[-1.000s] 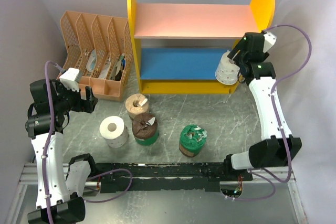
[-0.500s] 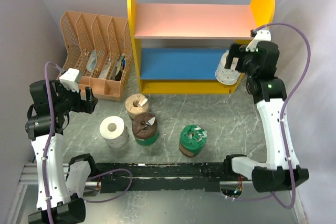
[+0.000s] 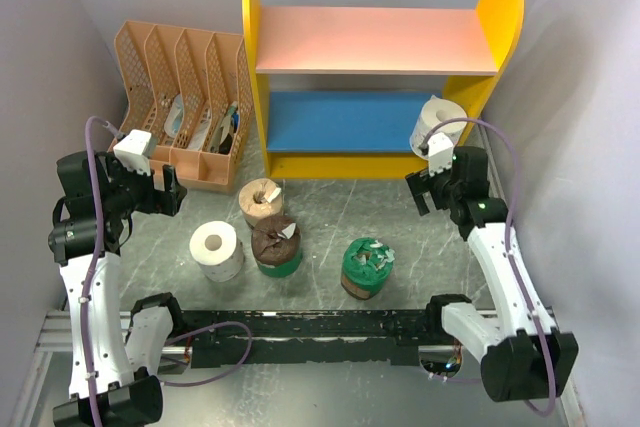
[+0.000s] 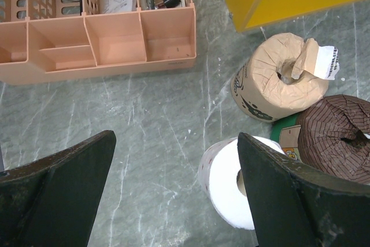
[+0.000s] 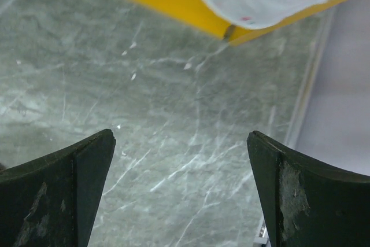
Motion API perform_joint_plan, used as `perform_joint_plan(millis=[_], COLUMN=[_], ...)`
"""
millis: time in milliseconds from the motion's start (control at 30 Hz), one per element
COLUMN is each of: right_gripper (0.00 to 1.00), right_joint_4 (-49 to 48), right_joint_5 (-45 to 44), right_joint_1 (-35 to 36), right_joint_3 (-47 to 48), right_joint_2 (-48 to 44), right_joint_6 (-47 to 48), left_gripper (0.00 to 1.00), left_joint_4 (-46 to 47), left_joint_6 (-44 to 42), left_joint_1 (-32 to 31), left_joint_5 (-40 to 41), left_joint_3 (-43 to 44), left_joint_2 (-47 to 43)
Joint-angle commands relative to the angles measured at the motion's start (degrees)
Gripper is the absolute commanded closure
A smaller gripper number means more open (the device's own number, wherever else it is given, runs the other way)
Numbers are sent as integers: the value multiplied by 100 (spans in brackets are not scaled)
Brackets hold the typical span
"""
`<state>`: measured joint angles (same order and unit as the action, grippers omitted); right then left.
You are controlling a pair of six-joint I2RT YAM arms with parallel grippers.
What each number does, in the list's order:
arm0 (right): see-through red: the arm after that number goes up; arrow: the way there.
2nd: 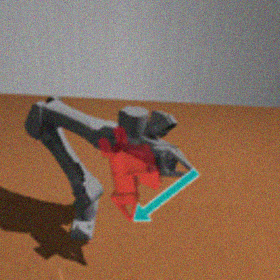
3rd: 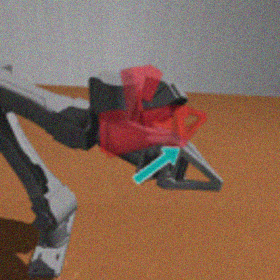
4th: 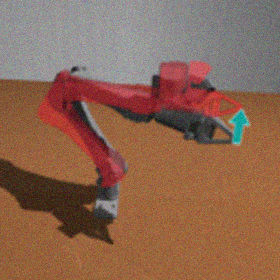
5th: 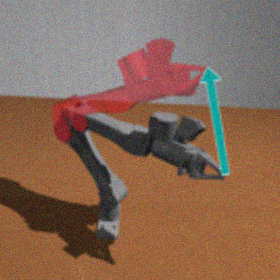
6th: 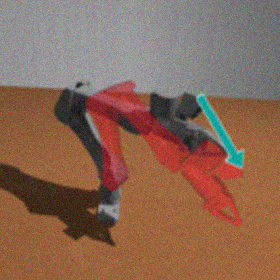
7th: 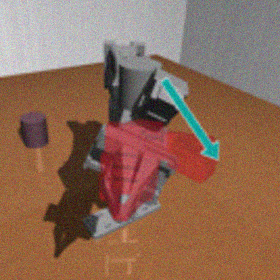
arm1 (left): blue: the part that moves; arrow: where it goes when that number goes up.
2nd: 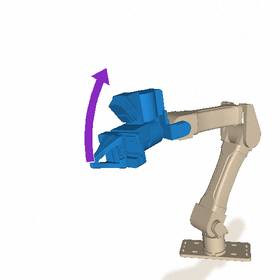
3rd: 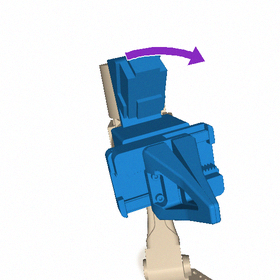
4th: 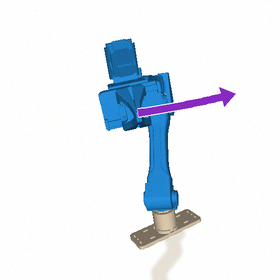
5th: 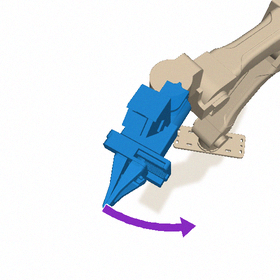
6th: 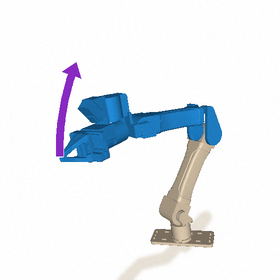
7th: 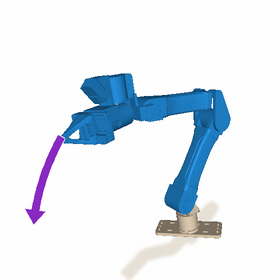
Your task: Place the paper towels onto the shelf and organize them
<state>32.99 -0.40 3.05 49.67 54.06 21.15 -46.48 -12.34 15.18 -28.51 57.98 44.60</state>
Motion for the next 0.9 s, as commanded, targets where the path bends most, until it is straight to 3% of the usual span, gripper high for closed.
perform_joint_plan(millis=[0, 867], right_gripper=[0, 0], right_joint_4=[-827, -2638], right_joint_5=[534, 761], right_joint_1=[-15, -15], right_joint_3=[-124, 319], right_joint_2=[420, 1756], right_joint_6=[213, -147], left_gripper=[1, 1], left_joint_4=[172, 209], left_joint_6=[46, 47], left_joint_1=[67, 70], left_joint_5=[22, 95], left_joint_3=[-23, -50], left_joint_2=[-43, -78])
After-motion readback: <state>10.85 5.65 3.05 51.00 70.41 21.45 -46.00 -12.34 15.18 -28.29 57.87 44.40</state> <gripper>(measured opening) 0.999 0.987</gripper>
